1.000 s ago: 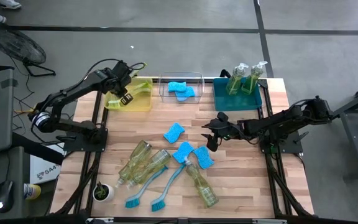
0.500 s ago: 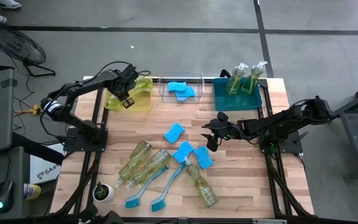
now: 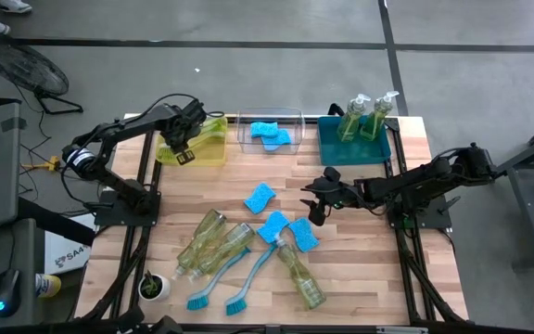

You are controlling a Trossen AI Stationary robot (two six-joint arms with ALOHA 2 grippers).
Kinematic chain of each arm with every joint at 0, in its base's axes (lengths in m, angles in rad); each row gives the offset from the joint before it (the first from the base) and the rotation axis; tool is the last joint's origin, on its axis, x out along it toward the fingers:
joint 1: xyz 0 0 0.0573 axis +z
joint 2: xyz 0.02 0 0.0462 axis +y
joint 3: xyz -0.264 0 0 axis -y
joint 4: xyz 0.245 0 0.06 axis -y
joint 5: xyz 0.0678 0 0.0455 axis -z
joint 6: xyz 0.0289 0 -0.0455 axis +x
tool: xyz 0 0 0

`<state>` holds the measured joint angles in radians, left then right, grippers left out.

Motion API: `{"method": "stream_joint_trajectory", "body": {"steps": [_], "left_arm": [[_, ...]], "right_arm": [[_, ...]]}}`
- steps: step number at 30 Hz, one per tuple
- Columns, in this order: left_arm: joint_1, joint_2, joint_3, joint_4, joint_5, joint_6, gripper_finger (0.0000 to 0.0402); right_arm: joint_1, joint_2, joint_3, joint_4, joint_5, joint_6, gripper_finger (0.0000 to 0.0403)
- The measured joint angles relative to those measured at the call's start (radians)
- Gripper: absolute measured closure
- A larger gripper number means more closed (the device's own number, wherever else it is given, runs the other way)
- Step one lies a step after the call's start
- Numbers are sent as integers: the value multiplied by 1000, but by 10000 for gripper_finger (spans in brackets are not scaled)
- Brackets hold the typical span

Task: Pick & Place Kitchen Sink Supplies
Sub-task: Put the yellow dish brush into the yellow bin

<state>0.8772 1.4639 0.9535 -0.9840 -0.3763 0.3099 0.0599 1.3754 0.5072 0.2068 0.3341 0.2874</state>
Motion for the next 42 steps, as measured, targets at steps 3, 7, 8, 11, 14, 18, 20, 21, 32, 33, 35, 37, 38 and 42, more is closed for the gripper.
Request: {"method": "stream_joint_trajectory", "body": {"steps": [3, 7, 8, 11, 14, 18, 20, 21, 32, 33, 35, 37, 38, 42], "left_arm": [[0, 0, 0, 0, 3, 10, 325], [0, 0, 0, 32, 22, 26, 325], [0, 0, 0, 40, 27, 29, 325], [0, 0, 0, 54, 27, 33, 325], [0, 0, 0, 45, 27, 34, 325], [0, 0, 0, 26, 28, 34, 325], [0, 0, 0, 24, 28, 34, 325], [0, 0, 0, 23, 31, 34, 325], [0, 0, 0, 24, 79, 34, 310], [0, 0, 0, 24, 78, 34, 309], [0, 0, 0, 24, 78, 34, 308], [0, 0, 0, 24, 78, 31, 307], [0, 0, 0, 24, 78, 26, 307], [0, 0, 0, 23, 78, 7, 306]], "right_arm": [[0, 0, 0, 0, 10, 0, 176], [0, 0, 0, 0, 11, 1, 176], [0, 0, 0, 0, 11, 1, 176], [0, 0, 0, 0, 11, 2, 176], [0, 0, 0, 0, 11, 3, 176], [0, 0, 0, 0, 11, 2, 176], [0, 0, 0, 0, 11, 2, 176], [0, 0, 0, 0, 11, 2, 176], [0, 0, 0, 0, -3, 3, 176], [0, 0, 0, 0, -3, 3, 176], [0, 0, 0, 0, -3, 3, 176], [0, 0, 0, 0, -3, 3, 176], [0, 0, 0, 0, -3, 3, 176], [0, 0, 0, 0, -4, 3, 176]]}}
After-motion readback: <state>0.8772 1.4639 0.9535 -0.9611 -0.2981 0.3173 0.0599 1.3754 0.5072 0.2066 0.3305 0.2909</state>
